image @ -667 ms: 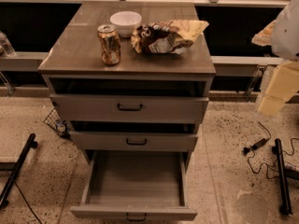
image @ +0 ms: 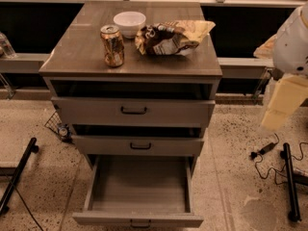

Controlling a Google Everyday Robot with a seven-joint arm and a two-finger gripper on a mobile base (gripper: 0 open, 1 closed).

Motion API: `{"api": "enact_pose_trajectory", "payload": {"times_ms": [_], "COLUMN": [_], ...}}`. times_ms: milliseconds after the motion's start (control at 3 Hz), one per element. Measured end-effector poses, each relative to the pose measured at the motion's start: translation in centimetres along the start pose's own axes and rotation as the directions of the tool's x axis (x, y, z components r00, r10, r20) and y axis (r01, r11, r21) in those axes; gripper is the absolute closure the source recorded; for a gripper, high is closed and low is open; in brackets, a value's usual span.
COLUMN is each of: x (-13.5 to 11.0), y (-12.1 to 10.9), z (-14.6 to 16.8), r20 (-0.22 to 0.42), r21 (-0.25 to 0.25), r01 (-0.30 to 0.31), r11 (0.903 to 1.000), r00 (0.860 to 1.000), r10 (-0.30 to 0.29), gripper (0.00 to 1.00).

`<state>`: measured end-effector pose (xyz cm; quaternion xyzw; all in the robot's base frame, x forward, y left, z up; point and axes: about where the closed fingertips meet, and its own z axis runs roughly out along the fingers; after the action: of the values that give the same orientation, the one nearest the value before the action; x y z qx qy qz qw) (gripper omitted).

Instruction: Close bottom drawer

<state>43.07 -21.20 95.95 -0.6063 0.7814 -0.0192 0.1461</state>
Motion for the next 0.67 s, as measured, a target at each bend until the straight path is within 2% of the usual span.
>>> {"api": "enact_pose_trajectory", "payload": {"times_ms": [333, 667], "x": [1.9, 4.8], "y": [2.8, 6.3], "z": [4.6, 10.6], "r20": [0.014, 0.054], "r21": [-0.041, -0.084], "r01": [-0.024, -0.125], "r11": [0.9989, 0.9886], "r00": [1.000, 0.990], "r10": [0.025, 0.130], "gripper": [0.00, 0.00]}}
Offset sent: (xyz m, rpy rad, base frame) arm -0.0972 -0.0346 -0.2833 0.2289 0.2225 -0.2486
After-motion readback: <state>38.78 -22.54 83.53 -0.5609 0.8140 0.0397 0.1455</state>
